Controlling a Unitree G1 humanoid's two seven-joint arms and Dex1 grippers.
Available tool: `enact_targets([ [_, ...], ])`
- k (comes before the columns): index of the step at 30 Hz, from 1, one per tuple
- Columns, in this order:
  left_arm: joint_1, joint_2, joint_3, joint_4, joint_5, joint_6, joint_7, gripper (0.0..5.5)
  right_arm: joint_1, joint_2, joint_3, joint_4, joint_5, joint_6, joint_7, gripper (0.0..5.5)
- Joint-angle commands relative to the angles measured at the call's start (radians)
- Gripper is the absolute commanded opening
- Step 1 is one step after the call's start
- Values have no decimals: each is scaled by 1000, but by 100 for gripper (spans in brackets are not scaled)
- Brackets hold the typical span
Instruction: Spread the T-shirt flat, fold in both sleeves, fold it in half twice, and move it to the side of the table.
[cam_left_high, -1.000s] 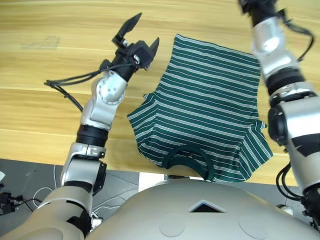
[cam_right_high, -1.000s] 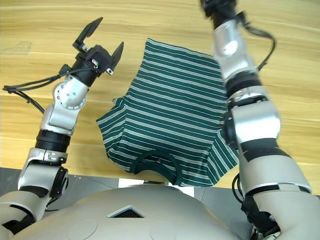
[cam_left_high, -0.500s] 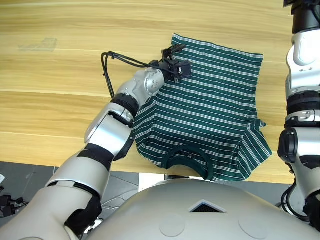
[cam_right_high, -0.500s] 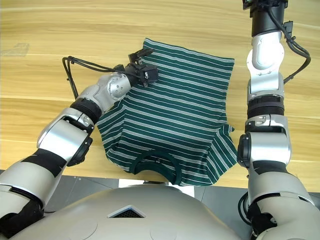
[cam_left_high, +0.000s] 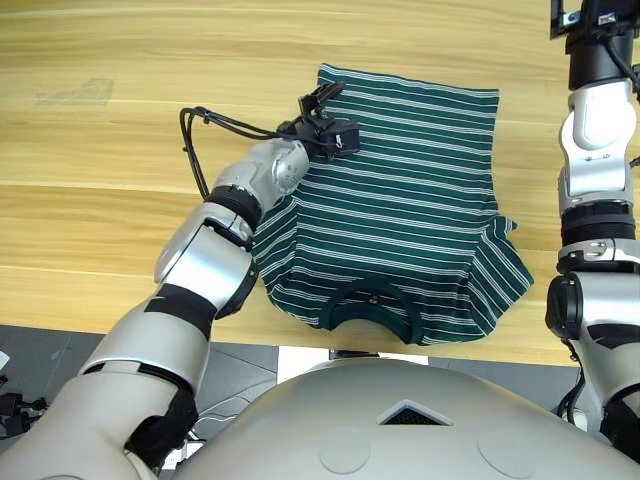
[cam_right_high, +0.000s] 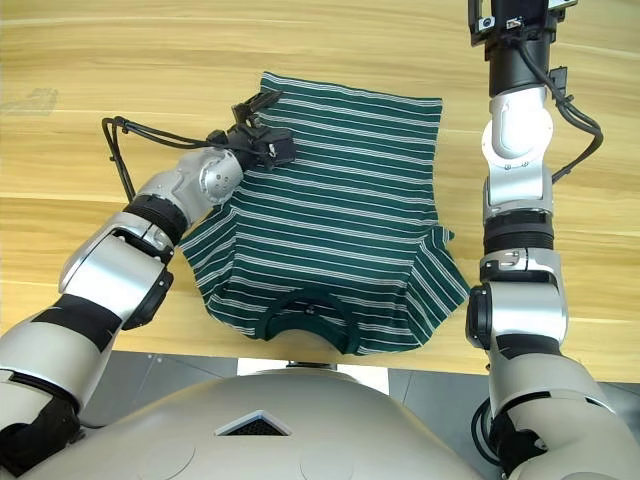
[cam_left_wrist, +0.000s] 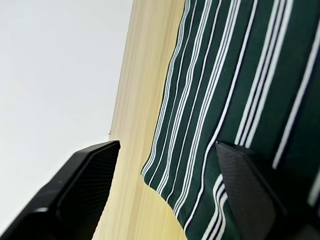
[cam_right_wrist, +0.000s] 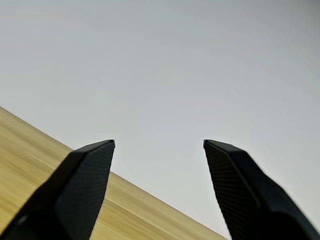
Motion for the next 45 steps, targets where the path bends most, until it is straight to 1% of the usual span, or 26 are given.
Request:
enact_targets([
  [1, 58, 45, -8, 39, 21, 57, -1, 356, 14, 10, 0, -8, -8, 15, 7, 330],
  [6, 66, 64, -19, 37, 30, 89, 29, 356, 13, 9, 0, -5, -10, 15, 9, 330],
  [12, 68, 62, 5, 18, -4, 40, 64, 356, 17, 17, 2, -4, -14, 16, 11, 330],
  [15, 56, 80, 72, -42, -47, -77, 216, 356, 19, 20, 3, -4, -14, 15, 14, 330],
  [16, 59, 97, 112, -84, -78, -129, 253, 356, 22, 21, 3, -9, -13, 15, 15, 330],
  [18, 96, 143, 201, -229, -156, -223, 266, 356, 33, 23, 0, -26, -10, 15, 17, 330],
  [19, 144, 172, 254, -356, -220, -252, 231, 356, 44, 21, -3, -41, -7, 17, 19, 330],
  [20, 222, 213, 309, -533, -293, -247, 179, 356, 56, 19, -6, -61, -4, 21, 23, 330],
  [21, 305, 250, 356, -703, -365, -224, 124, 356, 67, 16, -10, -81, 0, 25, 27, 330],
  [23, 513, 323, 443, -1052, -542, -120, 20, 356, 93, 7, -20, -133, 10, 33, 35, 330],
  [25, 727, 349, 485, -1321, -733, -4, -41, 356, 157, -12, -51, -228, 34, 53, 43, 330],
  [29, 1135, 360, 502, -1655, -911, 136, -73, 356, 255, -43, -122, -425, 120, 126, 82, 330],
  [30, 1196, 359, 506, -1708, -943, 162, -83, 356, 269, -45, -133, -463, 129, 146, 89, 330],
  [31, 1271, 351, 501, -1772, -1026, 187, -87, 356, 279, -43, -138, -491, 133, 165, 94, 330],
  [34, 1477, 300, 493, -1915, -1346, 264, -96, 356, 326, -36, -157, -569, 140, 218, 104, 330],
  [36, 1581, 279, 506, -1947, -1495, 308, -124, 356, 357, -34, -174, -610, 141, 249, 108, 330],
  [38, 1665, 266, 545, -1950, -1643, 354, -162, 356, 376, -31, -185, -642, 139, 275, 108, 330],
  [42, 1719, 214, 592, -1882, -1822, 457, -197, 356, 399, -14, -192, -688, 130, 311, 109, 330],
  [45, 1694, 167, 617, -1826, -1859, 521, -182, 356, 409, -11, -194, -701, 128, 324, 110, 330],
])
